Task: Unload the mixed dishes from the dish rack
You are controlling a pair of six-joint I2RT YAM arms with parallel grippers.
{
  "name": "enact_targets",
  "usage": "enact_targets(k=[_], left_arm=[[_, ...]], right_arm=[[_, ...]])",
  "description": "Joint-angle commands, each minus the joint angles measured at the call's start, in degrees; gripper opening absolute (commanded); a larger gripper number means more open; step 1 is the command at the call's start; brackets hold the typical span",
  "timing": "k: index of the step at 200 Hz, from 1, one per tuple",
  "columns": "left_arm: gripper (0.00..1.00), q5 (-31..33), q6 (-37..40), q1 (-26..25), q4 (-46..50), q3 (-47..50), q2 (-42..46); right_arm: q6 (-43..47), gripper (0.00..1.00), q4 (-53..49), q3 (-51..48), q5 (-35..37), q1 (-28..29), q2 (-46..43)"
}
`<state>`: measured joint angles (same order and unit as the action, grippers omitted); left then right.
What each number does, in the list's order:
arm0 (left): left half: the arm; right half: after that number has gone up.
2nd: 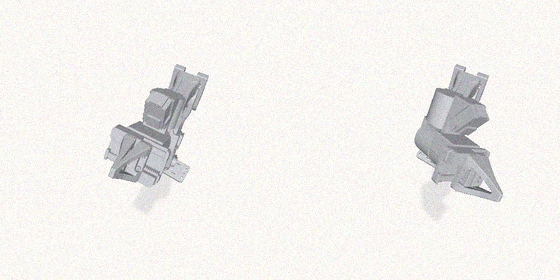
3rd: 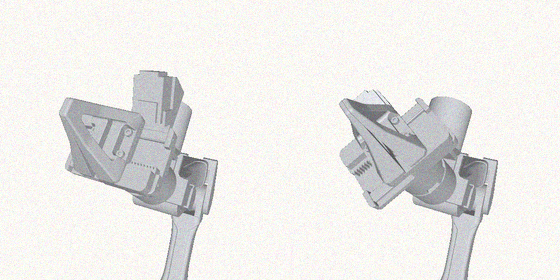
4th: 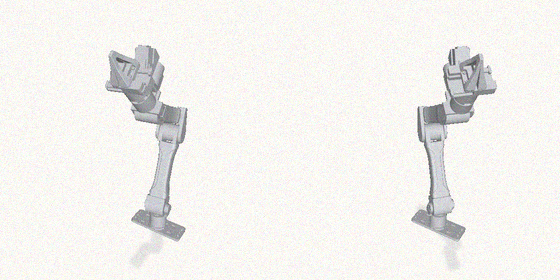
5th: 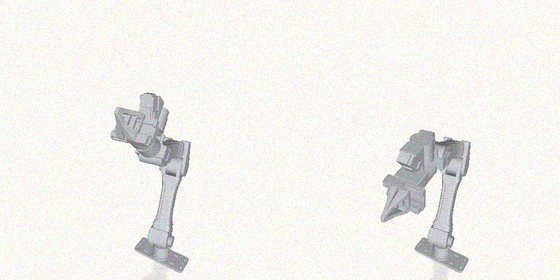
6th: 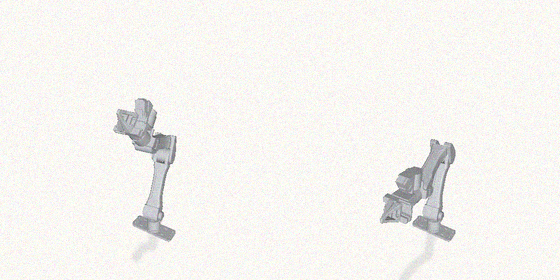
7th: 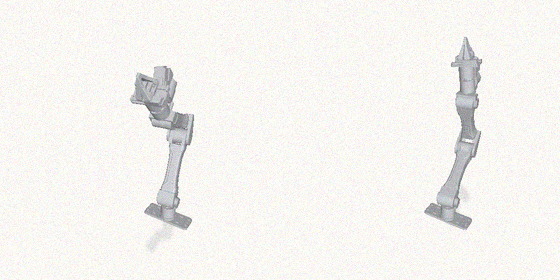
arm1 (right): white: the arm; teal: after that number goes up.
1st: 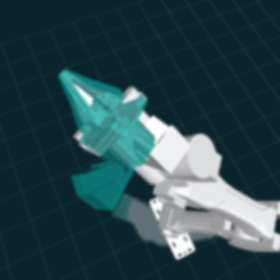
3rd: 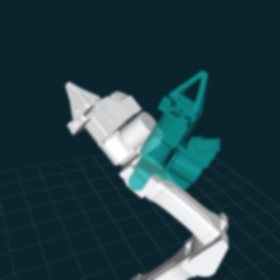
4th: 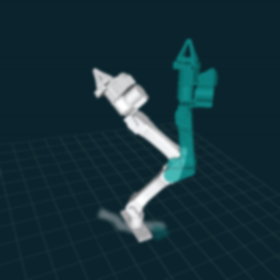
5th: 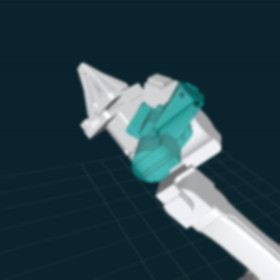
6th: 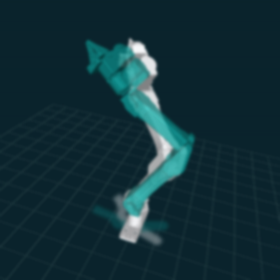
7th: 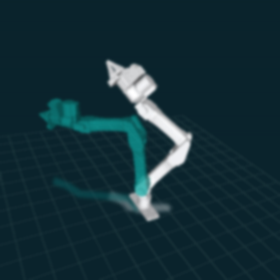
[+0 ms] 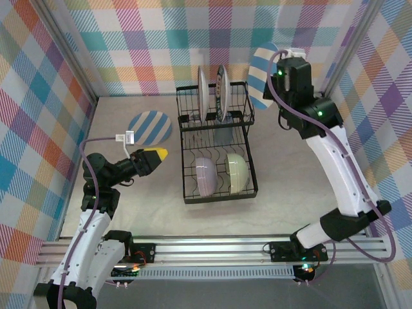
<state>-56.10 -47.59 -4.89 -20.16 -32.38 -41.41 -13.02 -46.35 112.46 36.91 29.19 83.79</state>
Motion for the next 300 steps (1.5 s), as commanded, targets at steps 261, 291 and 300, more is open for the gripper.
enact_targets(k=[261, 291, 300], left_arm=[[0.99, 7.31, 15.21, -9.27, 30.34, -12.82, -2.18], [0.99, 9.47, 18.06, -13.49, 33.97, -15.23, -4.56], [0.99, 10.33, 18.71, -14.85, 34.62, -15.73, -5.31]], right_arm=[[-19.82, 0.0, -9.09, -37.0, -30.84, -0.29, -40.37], [-20.76, 0.0, -7.07, -37.78, -37.18, -0.32, -39.96], [-21.09, 0.0, -6.55, -38.26, -39.18, -0.28, -39.54]])
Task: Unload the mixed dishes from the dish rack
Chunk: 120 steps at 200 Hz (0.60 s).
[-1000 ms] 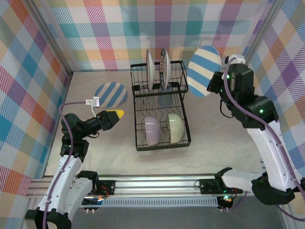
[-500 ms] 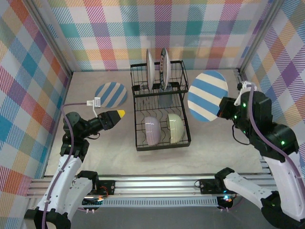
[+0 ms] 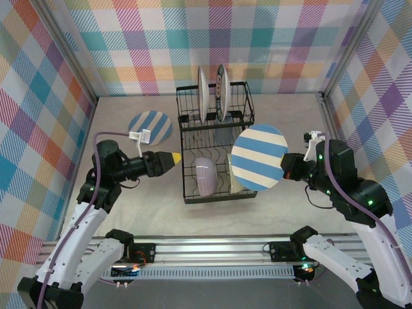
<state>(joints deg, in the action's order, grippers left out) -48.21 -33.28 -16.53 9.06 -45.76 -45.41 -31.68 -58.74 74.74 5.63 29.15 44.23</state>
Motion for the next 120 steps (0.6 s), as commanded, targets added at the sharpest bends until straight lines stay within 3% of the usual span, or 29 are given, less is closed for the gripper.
enact_targets(k=[1, 73, 120], left_arm=[[0.99, 2.56, 4.51, -3.35, 5.51, -2.42, -1.42], [0.97, 8.33, 6.92, -13.6, 8.95, -6.29, -7.79], [0.94, 11.88, 4.74, -15.02, 8.5, -6.63, -10.39]], right_arm=[[-2.47, 0.0, 5.92, -0.59, -8.08, -0.23, 0.04], [-4.02, 0.0, 14.4, -6.16, -19.57, -0.24, 2.1], [-5.26, 0.0, 19.62, -8.81, -25.43, -1.84, 4.28]])
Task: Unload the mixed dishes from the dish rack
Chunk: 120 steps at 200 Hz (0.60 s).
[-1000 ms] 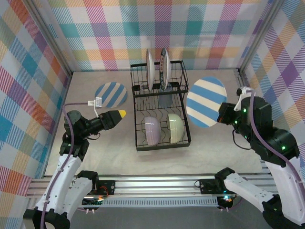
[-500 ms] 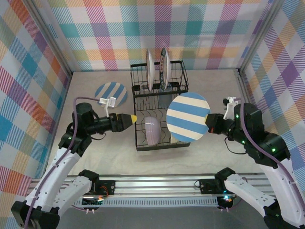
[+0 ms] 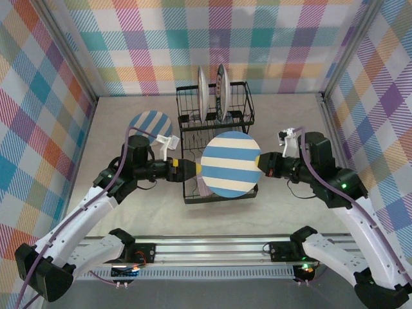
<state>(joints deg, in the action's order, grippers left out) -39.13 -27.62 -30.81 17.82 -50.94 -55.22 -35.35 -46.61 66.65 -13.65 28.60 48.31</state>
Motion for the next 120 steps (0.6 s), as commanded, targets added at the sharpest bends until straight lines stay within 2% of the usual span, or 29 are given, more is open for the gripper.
enact_targets(k=[1, 24, 55, 80, 120], left_arm=[[0.94, 2.91, -0.98, -0.75, -0.26, -1.49, -0.63], [0.93, 6.17, -1.83, -0.75, 0.89, -1.54, -0.68], [0.93, 6.78, -4.98, -0.75, -1.39, -0.58, -0.69], [0.93, 5.78, -7.9, -0.75, -5.89, 0.25, -1.33], [0.87, 5.56, -11.13, -0.75, -8.94, 0.94, -3.07]], right_arm=[[-1.62, 0.0, 7.62, -0.82, -6.31, -1.37, 0.29], [-2.87, 0.0, 10.51, -2.44, -10.66, -3.95, 1.05], [-6.05, 0.0, 16.4, -5.39, -18.71, -7.94, 2.49], [-6.5, 0.0, 18.12, -6.37, -20.87, -8.73, 3.55], [-8.82, 0.0, 22.76, -8.77, -24.43, -9.66, 4.76]])
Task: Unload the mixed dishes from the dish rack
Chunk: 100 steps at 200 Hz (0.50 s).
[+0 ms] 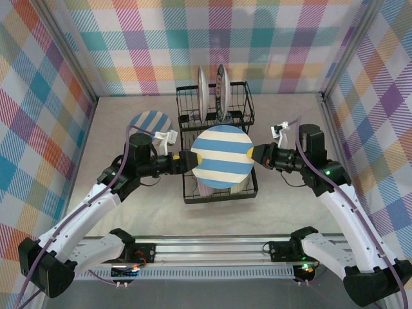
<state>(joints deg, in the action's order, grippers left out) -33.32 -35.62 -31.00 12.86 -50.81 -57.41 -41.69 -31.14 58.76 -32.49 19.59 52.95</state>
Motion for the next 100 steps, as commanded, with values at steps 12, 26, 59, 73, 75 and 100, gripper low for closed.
enact_targets(k=[12, 26, 59, 73, 75, 100], left_arm=[[0.85, -0.16, -3.44, -0.55, -4.05, 0.75, -1.37], [0.82, -0.64, -4.06, -0.55, -4.91, 0.96, -1.91], [0.72, -1.57, -6.8, -0.55, -8.42, 1.67, -2.65], [0.66, -1.44, -7.89, -0.54, -9.6, 1.97, -2.8], [0.66, -1.41, -8.02, -0.59, -9.72, 1.97, -2.84], [0.61, -1.4, -9.24, -0.55, -10.92, 2.47, -2.62]], right_arm=[[-2.85, 0.0, 8.12, -1.3, -6.23, -0.76, 0.31], [-2.96, 0.0, 8.43, -1.45, -6.6, -0.87, 0.62], [-4.15, 0.0, 10.76, -2.95, -8.27, -1.84, 1.16], [-5.31, 0.0, 12.53, -4.04, -9.02, -2.69, 1.34], [-5.48, 0.0, 12.8, -4.21, -9.24, -2.82, 1.34], [-6.29, 0.0, 14.4, -4.8, -10.39, -3.7, 2.06]])
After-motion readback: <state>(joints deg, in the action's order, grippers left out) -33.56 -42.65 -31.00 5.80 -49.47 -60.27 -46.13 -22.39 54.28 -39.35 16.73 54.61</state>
